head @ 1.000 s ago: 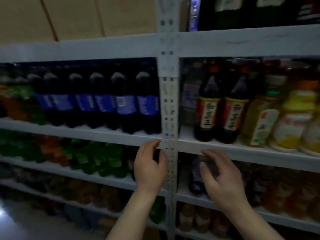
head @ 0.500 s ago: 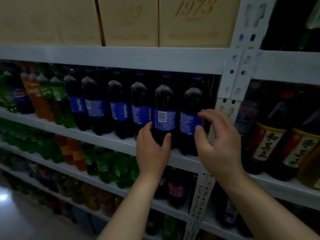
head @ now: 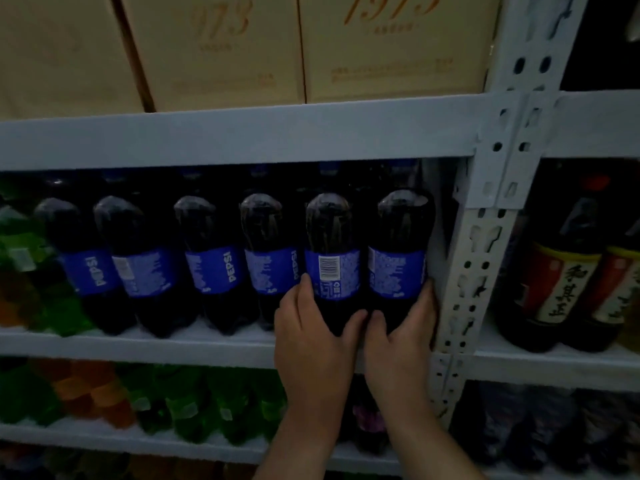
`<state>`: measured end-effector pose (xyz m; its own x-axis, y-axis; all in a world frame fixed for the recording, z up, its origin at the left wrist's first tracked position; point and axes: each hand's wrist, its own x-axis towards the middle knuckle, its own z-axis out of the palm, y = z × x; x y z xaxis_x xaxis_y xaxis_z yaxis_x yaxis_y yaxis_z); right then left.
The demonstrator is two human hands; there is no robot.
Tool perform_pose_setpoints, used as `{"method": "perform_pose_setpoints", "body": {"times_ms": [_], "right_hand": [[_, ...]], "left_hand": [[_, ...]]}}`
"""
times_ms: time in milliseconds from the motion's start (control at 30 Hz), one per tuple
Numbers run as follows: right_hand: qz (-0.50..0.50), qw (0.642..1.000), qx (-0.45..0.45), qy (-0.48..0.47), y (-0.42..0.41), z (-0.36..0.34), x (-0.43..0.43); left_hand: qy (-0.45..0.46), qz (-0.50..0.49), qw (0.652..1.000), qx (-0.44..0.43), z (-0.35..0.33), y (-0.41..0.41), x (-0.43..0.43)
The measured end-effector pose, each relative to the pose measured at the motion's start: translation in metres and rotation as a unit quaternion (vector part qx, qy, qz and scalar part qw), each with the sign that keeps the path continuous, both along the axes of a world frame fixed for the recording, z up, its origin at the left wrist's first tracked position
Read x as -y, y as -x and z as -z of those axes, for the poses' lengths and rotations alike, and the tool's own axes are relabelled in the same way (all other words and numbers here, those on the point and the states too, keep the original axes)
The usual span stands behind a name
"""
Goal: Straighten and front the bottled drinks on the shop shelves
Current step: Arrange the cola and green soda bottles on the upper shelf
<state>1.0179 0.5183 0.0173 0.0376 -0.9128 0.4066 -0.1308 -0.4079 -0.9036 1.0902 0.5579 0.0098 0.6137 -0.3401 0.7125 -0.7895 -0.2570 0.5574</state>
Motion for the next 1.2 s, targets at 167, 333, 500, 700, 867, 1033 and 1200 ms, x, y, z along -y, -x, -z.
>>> {"method": "perform_pose_setpoints", "body": {"times_ms": [167,333,500,700,867,1033,1200], "right_hand": [[0.146,0.989,-0.011,0.013,-0.022,0.003,-0.010],[0.263,0.962,-0.045,0.051,-0.036,0.009,-0.030],[0.253,0.960,-0.081,0.089,-0.020,0.017,-0.036],[0.157,0.970,-0.170,0.079,0.002,0.006,-0.029],[0.222,0.938,-0.254,0.083,0.000,0.000,-0.023],[0.267,0.926,-0.245,0.102,-0.006,-0.001,-0.016],[0.222,0.941,-0.151,0.205,0.017,-0.006,-0.016]], "left_hand": [[-0.018,0.057,0.993,0.098,0.008,-0.020,-0.013],[-0.067,0.119,0.981,0.136,0.021,-0.034,-0.023],[-0.088,0.149,0.972,0.158,0.029,-0.035,-0.026],[-0.068,0.146,0.981,0.107,0.025,-0.034,-0.019],[-0.068,0.114,0.989,0.069,0.017,-0.028,-0.010],[-0.073,0.107,0.990,0.046,0.014,-0.016,-0.009],[-0.079,0.088,0.992,0.042,0.012,-0.016,-0.009]]}}
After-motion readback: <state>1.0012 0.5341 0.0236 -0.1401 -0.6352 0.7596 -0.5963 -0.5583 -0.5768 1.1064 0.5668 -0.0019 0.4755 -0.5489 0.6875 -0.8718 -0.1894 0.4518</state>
